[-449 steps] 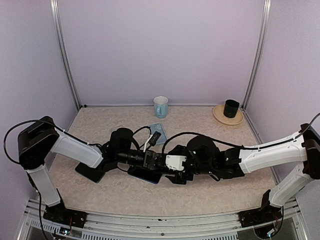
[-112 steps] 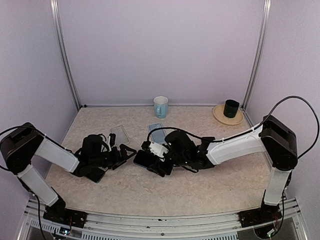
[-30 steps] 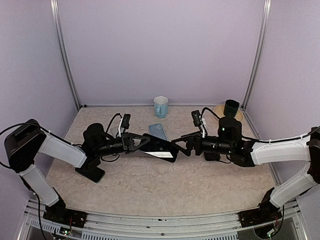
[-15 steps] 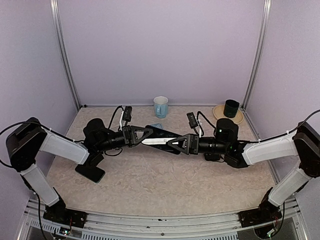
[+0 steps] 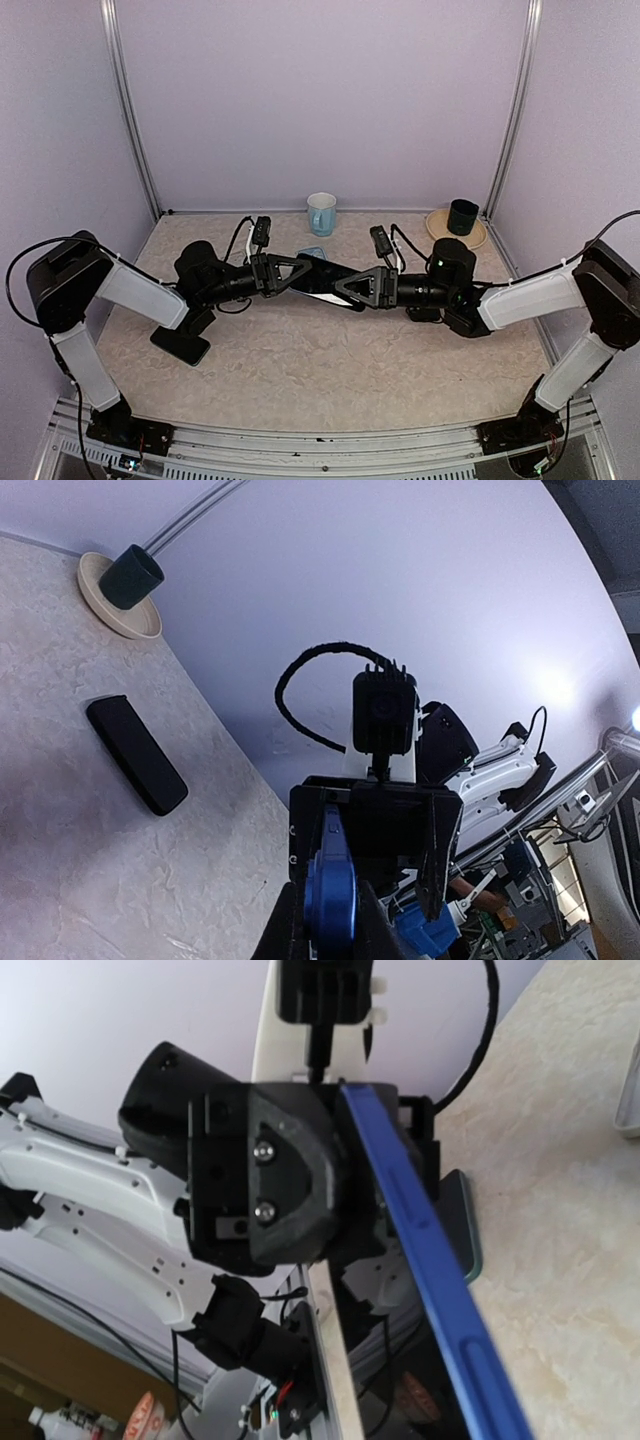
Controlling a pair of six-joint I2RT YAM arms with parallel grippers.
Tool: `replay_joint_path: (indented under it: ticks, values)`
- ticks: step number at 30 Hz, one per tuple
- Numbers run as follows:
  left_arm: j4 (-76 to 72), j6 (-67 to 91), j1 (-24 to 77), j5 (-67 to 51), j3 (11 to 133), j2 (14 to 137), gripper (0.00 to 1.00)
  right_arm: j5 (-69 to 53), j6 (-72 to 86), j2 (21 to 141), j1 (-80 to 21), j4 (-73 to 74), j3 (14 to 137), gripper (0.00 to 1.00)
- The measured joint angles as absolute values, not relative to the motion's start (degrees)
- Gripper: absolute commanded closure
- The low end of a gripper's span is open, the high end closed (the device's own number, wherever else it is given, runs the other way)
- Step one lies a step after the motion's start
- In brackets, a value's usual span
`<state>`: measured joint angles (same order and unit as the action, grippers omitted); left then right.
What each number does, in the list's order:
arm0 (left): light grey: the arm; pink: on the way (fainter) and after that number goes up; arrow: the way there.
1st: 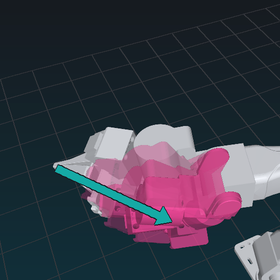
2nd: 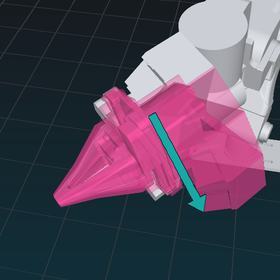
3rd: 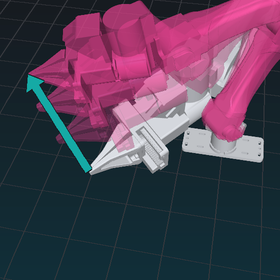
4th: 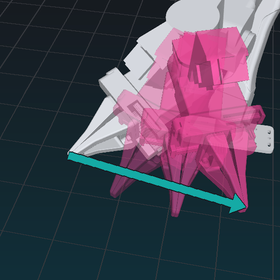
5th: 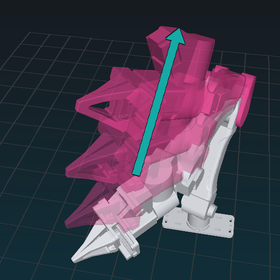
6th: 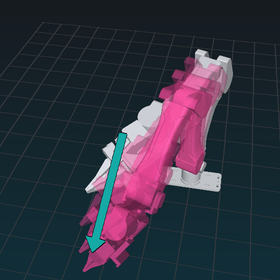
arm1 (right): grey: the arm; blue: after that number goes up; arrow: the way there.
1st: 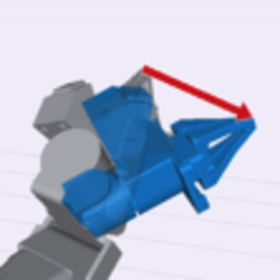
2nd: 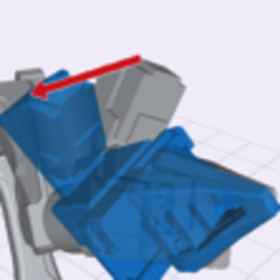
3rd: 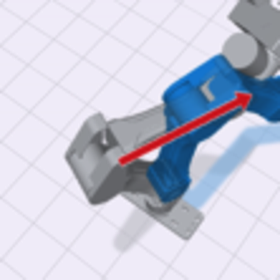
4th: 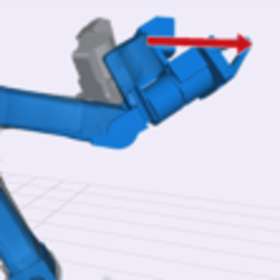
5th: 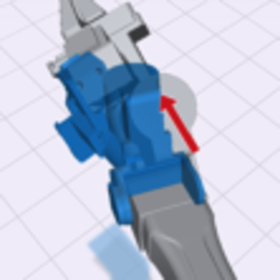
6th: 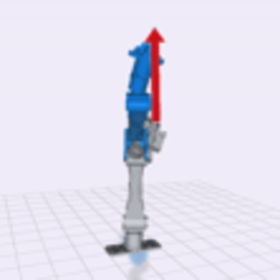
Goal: Put the phone into the phone case
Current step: Pass from the left arm to the right
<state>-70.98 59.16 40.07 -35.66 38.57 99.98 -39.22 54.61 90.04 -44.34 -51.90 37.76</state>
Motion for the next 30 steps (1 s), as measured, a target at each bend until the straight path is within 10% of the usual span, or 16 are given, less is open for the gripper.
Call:
replay_joint_path:
  ticks: [15,30]
  values:
    - [-74.7,61.3,40.4,-36.2,38.9,101.9,0.98,-40.4,55.3,92.1,-44.3,-53.6,37.7,0.91]
    - [-75.4,61.7,38.7,-34.5,38.5,103.1,0.21,-40.2,50.1,90.2,-44.2,-46.1,38.0,1.0]
